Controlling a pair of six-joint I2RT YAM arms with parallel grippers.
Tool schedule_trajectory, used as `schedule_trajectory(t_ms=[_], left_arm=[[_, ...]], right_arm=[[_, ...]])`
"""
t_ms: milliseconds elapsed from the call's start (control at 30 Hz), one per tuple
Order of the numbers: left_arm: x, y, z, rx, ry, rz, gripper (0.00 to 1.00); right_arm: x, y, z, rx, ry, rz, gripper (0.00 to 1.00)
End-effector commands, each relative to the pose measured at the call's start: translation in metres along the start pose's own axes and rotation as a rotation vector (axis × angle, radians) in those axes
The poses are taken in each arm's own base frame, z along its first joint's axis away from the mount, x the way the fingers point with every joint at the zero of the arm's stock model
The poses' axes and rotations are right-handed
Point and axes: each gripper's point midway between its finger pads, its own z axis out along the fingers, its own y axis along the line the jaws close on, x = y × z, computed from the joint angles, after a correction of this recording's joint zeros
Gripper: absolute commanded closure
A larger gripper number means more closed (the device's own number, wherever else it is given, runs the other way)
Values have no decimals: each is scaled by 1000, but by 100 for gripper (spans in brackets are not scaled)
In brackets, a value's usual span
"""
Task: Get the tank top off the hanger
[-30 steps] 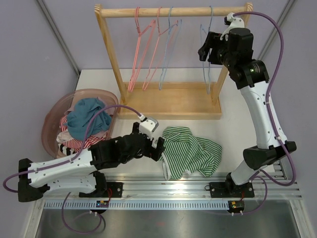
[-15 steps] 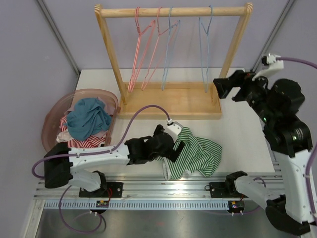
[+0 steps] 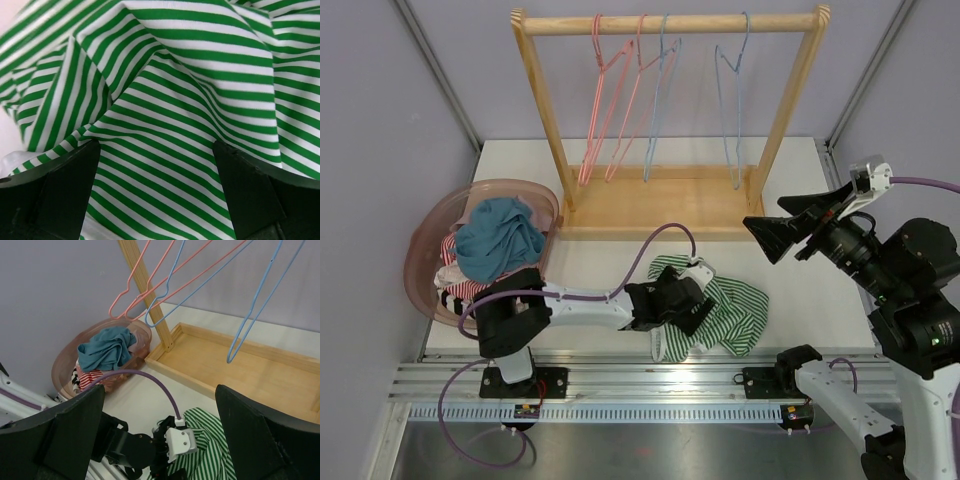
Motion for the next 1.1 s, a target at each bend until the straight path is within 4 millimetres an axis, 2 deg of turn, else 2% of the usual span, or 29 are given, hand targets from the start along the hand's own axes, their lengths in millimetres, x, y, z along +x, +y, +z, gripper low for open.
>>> schedule_trajectory(t_ms=[0,67,100,167,200,300,400,433,500,533,600,633,700,733,800,833,900,933,967,1033,1067], left_arm=[[-10,-17,16,31,-32,-50,5],[12,-13,26,-5,26,-48,19],[17,-12,27,-14,39,-46,41],[33,-7,30,-36,67,-56,52],[38,-6,30,-40,75,-60,69],[48,0,27,-59,93,-76,98],[51,11,18,-102,97,-83,100],[41,13,9,-109,67,-108,100],[37,31,-6,-178,42,-119,100],[20,35,-22,-185,-15,-163,100],[10,58,-45,-282,-69,-189,100],[1,75,-65,-343,-120,-226,100],[-9,92,-88,-404,-179,-284,100],[-18,108,-111,-460,-224,-303,100],[-25,122,-132,-514,-268,-348,100],[-24,137,-148,-578,-274,-331,100],[-41,149,-178,-611,-339,-399,100],[-38,163,-193,-673,-339,-373,100],[-50,168,-212,-675,-382,-412,100],[-50,186,-238,-745,-401,-417,100],[-60,193,-256,-751,-437,-459,100]], right_arm=[[5,10,-1,-62,17,4,1],[7,11,-2,-70,17,5,1],[7,13,-3,-80,15,5,1],[9,15,-3,-88,21,9,1],[9,16,-3,-93,21,10,0],[7,18,-6,-99,11,7,1],[6,17,-7,-97,8,1,0],[5,17,-7,-95,4,2,0],[5,17,-7,-96,6,-1,0],[5,18,-7,-95,4,-2,1],[5,17,-6,-93,3,-3,1],[5,16,-6,-92,3,-3,1],[5,15,-5,-86,1,2,0],[4,15,-4,-86,-5,-2,1],[2,15,-4,-83,-10,-1,1],[2,14,-4,-82,-10,-1,0],[-1,16,-5,-83,-19,-1,1],[-2,16,-5,-84,-23,-3,0],[-4,17,-6,-84,-27,-5,1],[-8,19,-8,-90,-40,-8,1],[-9,19,-8,-91,-41,-8,1]])
